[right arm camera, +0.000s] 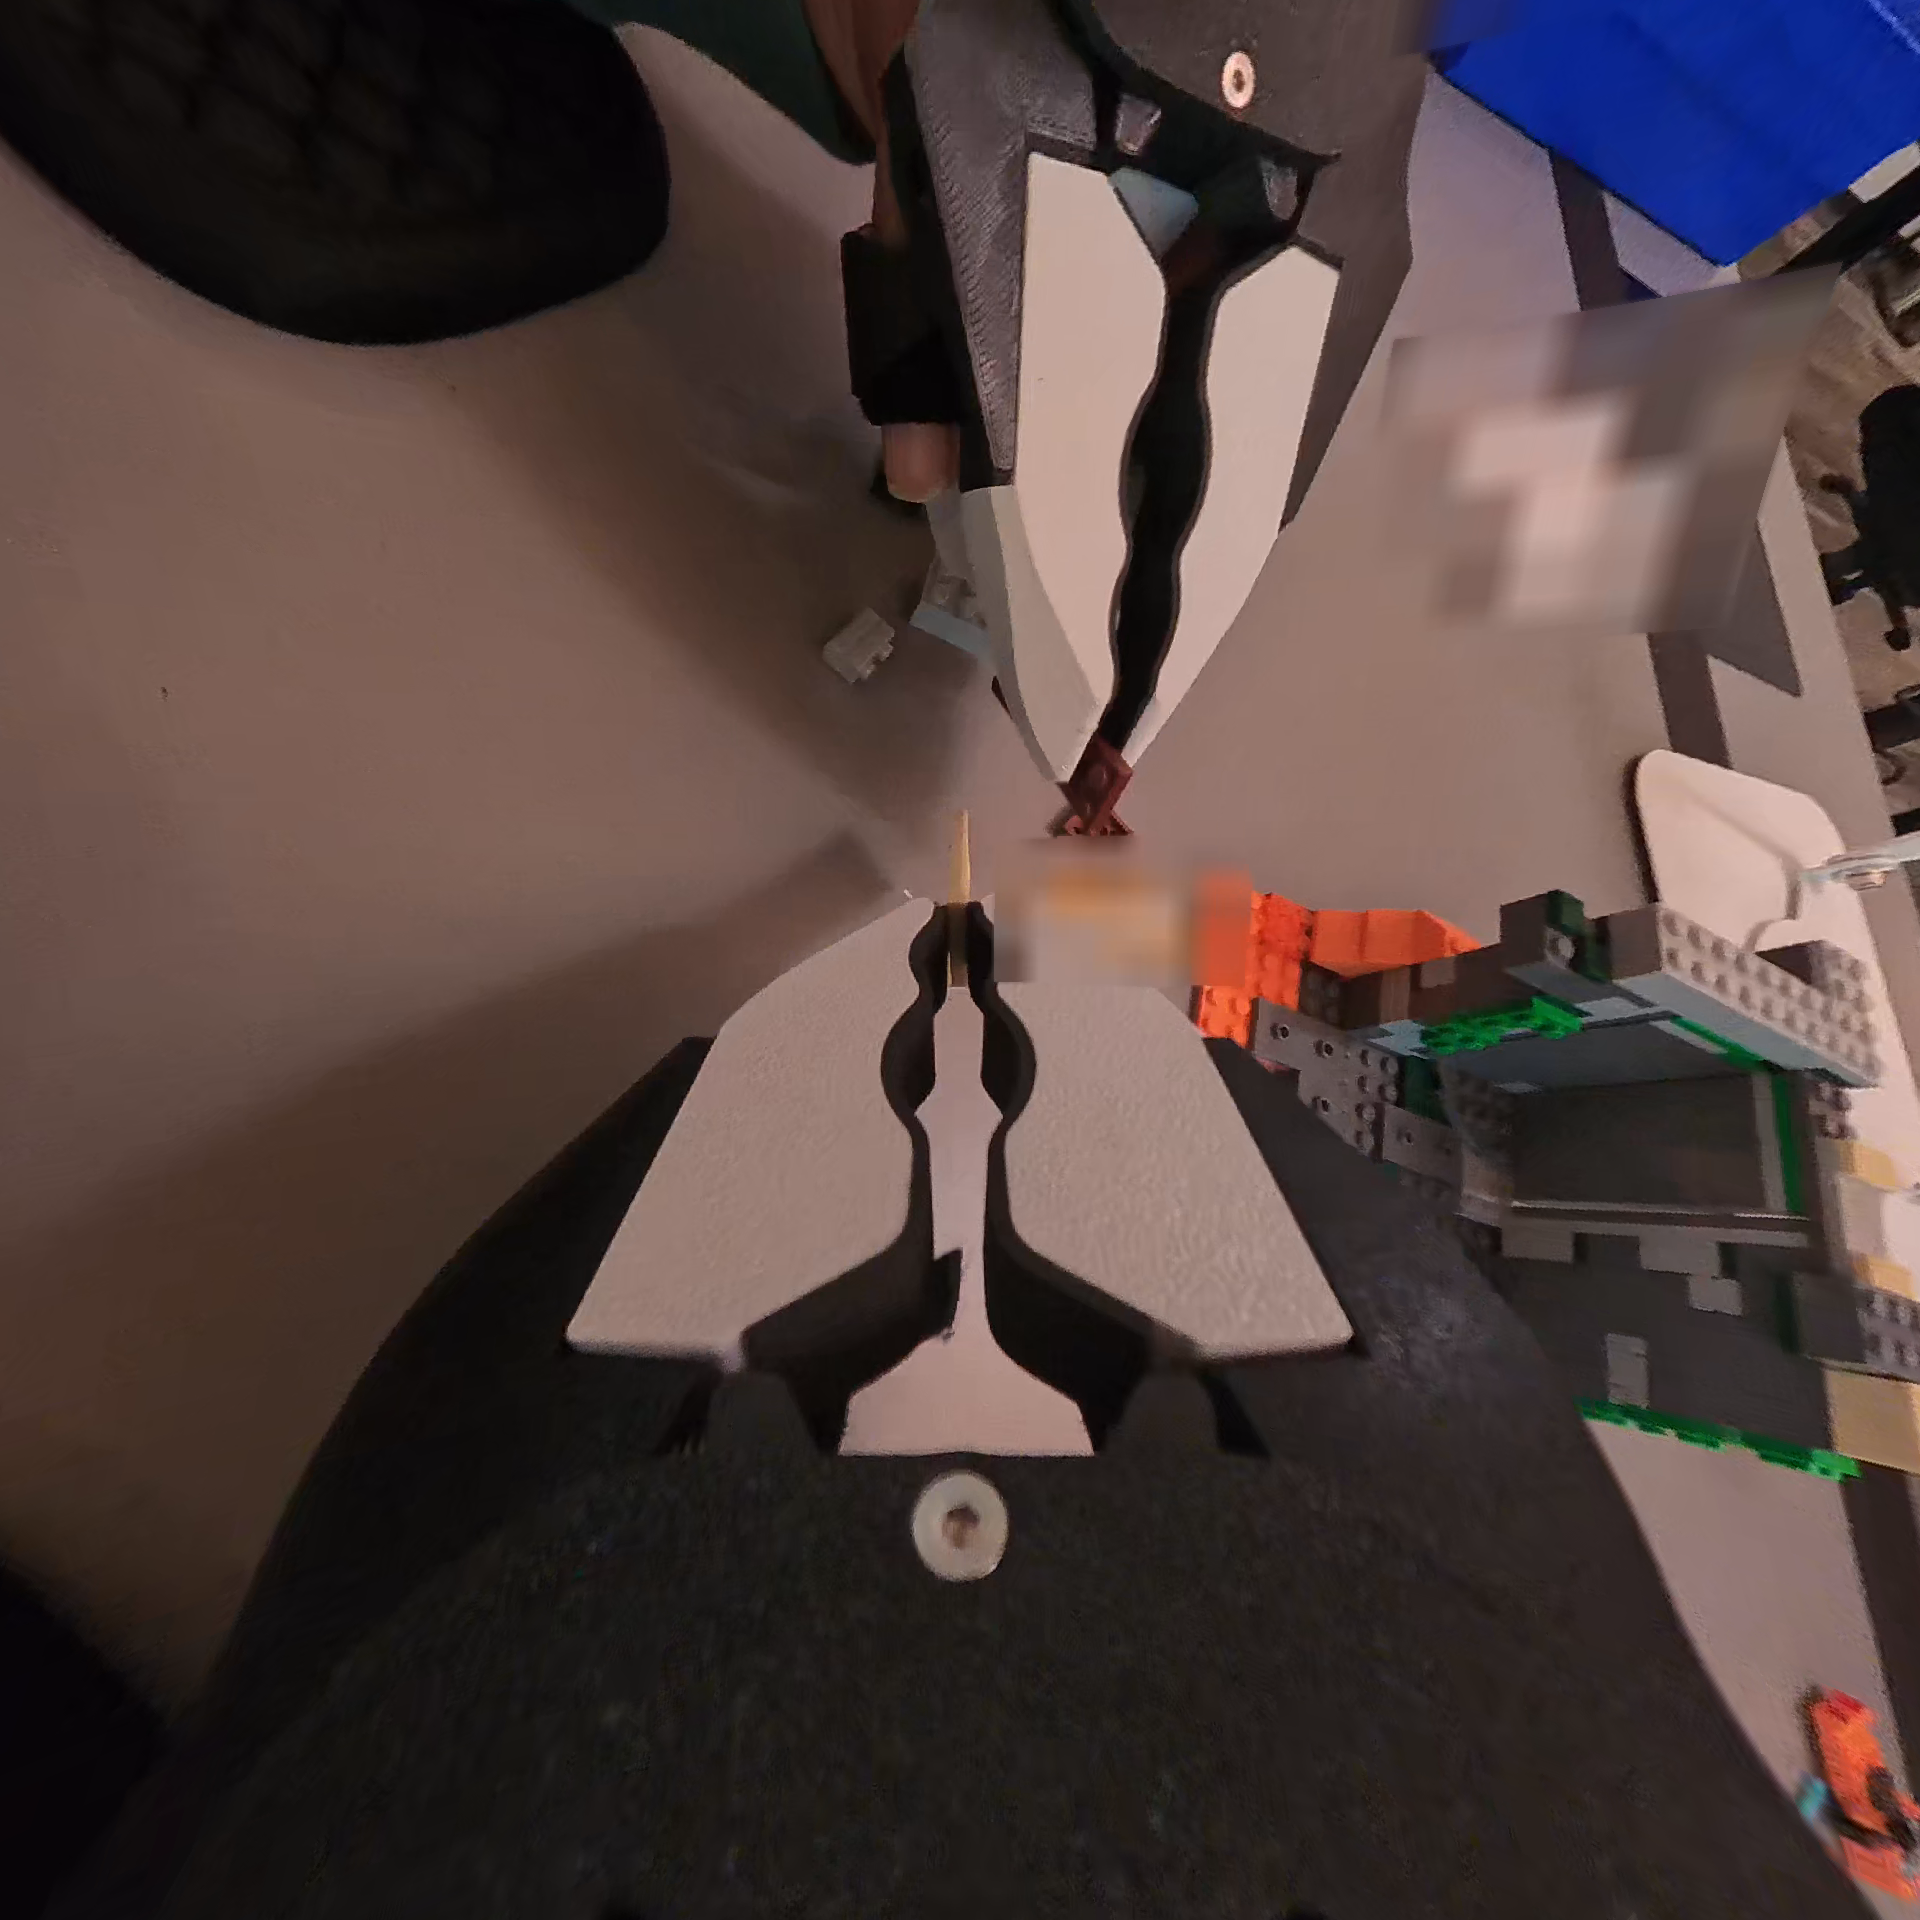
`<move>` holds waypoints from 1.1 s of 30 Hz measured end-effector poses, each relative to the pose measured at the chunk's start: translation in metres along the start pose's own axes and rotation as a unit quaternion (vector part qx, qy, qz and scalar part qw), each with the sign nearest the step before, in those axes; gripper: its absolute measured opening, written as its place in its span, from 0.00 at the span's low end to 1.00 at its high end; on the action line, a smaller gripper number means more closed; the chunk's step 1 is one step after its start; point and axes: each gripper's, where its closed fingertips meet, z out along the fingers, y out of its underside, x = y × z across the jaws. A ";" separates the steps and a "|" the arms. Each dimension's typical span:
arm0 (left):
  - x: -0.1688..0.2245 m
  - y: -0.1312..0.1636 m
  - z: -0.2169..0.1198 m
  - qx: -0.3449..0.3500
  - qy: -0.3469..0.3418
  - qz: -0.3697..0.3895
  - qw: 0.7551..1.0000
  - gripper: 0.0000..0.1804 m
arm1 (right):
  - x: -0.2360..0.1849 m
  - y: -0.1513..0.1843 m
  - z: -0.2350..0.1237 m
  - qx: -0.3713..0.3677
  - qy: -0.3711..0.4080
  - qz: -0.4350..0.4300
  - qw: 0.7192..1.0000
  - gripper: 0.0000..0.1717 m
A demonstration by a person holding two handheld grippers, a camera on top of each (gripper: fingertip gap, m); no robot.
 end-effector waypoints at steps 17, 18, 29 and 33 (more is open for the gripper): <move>-0.021 0.001 -0.007 -0.009 -0.064 0.018 0.998 0.07 | 0.035 0.053 -0.035 -0.045 0.016 0.133 0.990 0.13; -0.023 0.001 -0.009 -0.008 -0.070 0.017 0.997 0.08 | 0.038 0.064 -0.039 -0.061 0.022 0.144 0.987 0.13; -0.049 0.000 -0.019 0.007 -0.130 -0.008 0.991 0.10 | 0.046 0.129 -0.068 -0.124 0.044 0.244 0.961 0.13; -0.054 0.004 -0.018 -0.006 -0.147 0.004 0.989 0.10 | 0.058 0.115 -0.048 -0.093 0.061 0.266 0.958 0.15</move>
